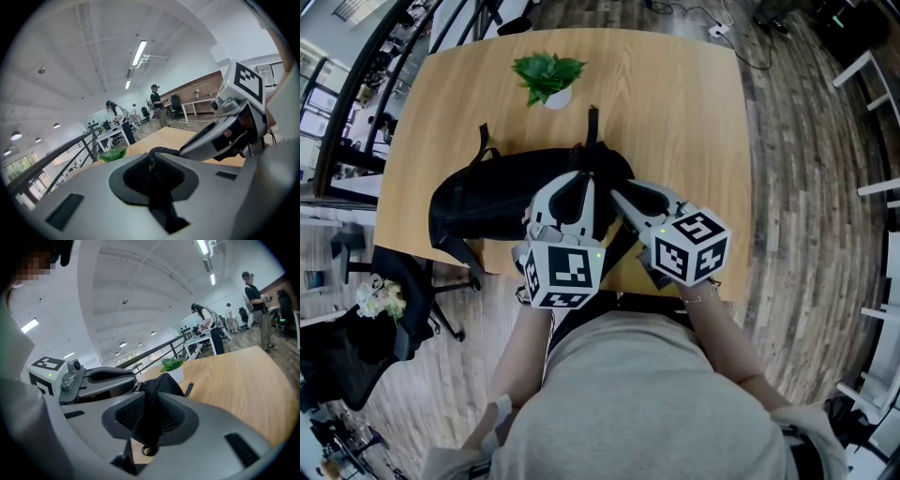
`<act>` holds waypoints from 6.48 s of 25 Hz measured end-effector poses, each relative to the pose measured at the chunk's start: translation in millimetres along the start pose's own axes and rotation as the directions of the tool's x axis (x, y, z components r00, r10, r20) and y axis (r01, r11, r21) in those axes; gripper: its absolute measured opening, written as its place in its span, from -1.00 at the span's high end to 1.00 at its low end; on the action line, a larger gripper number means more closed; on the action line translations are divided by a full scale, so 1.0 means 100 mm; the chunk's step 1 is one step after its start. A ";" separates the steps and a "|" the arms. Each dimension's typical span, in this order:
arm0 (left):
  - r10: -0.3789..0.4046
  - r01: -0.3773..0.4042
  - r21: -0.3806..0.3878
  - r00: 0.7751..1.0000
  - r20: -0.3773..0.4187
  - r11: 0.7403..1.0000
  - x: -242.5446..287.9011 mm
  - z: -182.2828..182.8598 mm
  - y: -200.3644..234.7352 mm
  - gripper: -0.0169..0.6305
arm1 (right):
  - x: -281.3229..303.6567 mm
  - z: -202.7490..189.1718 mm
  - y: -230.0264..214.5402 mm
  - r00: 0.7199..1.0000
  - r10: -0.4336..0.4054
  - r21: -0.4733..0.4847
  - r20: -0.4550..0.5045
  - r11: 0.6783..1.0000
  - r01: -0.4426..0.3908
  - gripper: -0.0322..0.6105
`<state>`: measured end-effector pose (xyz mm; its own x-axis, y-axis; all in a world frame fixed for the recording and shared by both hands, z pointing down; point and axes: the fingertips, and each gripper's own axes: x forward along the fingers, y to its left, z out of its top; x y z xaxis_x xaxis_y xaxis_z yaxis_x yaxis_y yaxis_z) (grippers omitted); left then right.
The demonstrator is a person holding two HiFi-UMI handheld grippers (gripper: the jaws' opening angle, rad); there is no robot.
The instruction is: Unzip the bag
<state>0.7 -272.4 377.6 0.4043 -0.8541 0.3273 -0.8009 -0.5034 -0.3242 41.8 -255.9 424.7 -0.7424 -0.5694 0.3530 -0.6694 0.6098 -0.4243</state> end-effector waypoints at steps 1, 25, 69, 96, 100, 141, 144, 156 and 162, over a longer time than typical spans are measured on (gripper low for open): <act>0.000 -0.001 -0.030 1.000 -0.001 1.000 0.00 -0.02 0.01 0.80 | 0.00 0.00 0.00 1.000 0.000 0.001 0.001 1.000 0.000 0.61; 0.021 -0.044 -0.411 0.998 -0.061 0.910 -0.20 -0.40 0.34 0.89 | -0.04 0.03 -0.04 1.000 0.010 -0.002 0.010 1.000 -0.010 0.69; -0.052 0.063 -0.459 0.998 0.036 0.886 -1.00 -0.94 1.20 0.89 | 0.00 0.40 0.41 0.931 -0.332 -0.404 0.155 0.838 0.366 0.64; -0.095 0.113 -0.448 0.994 0.062 0.887 -1.04 -0.94 1.21 0.89 | 1.38 -0.18 1.46 0.914 -0.181 -0.864 -0.364 0.432 -0.259 0.78; -0.079 0.095 -0.461 0.995 0.052 0.882 -1.05 -0.99 1.27 0.89 | 1.38 -0.17 1.44 0.920 -0.193 -0.856 -0.342 0.469 -0.220 0.80; 0.092 -0.113 -0.458 0.993 -0.069 0.882 -1.57 -1.88 2.31 0.88 | 1.39 -0.02 1.29 0.924 -0.332 -0.794 -0.189 0.605 0.055 0.78; 0.085 -0.109 -0.473 0.994 -0.072 0.874 -1.56 -1.93 2.29 0.88 | 1.38 -0.03 1.30 0.926 -0.336 -0.790 -0.173 0.609 0.074 0.72; 0.135 -0.105 -0.518 0.991 0.020 0.849 -1.67 -1.75 2.34 0.88 | 1.29 0.09 1.48 0.962 -0.259 -0.687 -0.083 0.714 0.133 0.55; 0.060 0.000 -0.562 0.994 0.088 0.827 -1.53 -1.55 2.09 0.88 | 1.29 0.11 1.59 0.988 -0.157 -0.514 -0.012 0.848 0.129 0.54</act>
<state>-296.6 -227.0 397.1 0.3928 -0.8909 0.2279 -0.9108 -0.3427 0.2302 -160.5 -238.5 393.5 -0.6283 -0.6516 0.4250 -0.6771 0.7271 0.1138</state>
